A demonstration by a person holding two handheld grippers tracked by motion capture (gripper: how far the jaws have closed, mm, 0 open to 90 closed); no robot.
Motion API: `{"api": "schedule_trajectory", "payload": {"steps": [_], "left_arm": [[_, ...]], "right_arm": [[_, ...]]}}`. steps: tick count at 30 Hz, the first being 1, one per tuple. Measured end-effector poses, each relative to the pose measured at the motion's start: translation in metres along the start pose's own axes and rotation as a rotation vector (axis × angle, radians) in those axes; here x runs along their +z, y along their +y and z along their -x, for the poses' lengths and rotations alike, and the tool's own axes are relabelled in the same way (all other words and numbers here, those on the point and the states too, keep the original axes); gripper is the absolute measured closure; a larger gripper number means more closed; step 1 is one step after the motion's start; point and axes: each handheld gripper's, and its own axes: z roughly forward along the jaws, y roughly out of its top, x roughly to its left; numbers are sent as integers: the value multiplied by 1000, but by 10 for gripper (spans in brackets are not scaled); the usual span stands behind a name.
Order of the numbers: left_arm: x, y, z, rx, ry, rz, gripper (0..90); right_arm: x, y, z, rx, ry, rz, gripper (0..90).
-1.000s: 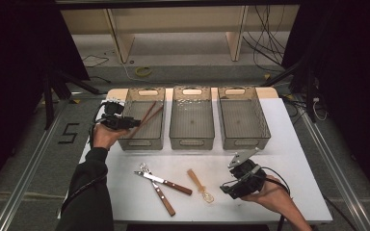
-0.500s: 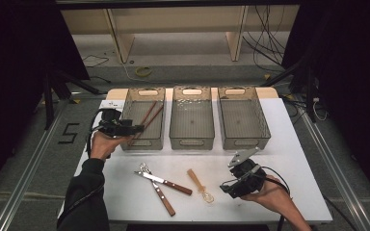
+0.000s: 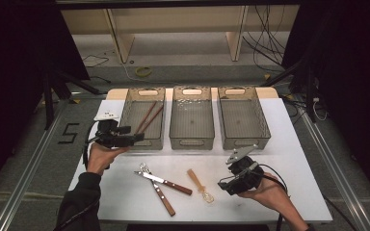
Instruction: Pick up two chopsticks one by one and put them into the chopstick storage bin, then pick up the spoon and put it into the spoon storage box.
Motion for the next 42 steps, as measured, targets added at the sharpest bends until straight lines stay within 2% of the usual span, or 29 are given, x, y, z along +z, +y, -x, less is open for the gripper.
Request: {"api": "schedule_trajectory", "payload": {"steps": [8,12,17,32,42], "left_arm": [[-3,-14,23,35,-50,28,212],[0,-22,34,50,-74,25,201],[2,-31,45,76,-83,51,195],[7,-46,60,111,-133,32,177],[7,-57,66,135,-130,56,167]], "right_arm": [[8,14,0,14,16,-2,323],[16,23,-2,15,21,-13,323],[24,30,-4,10,30,-19,323],[39,42,-9,2,40,-41,326],[51,49,-9,8,46,-68,349]]}}
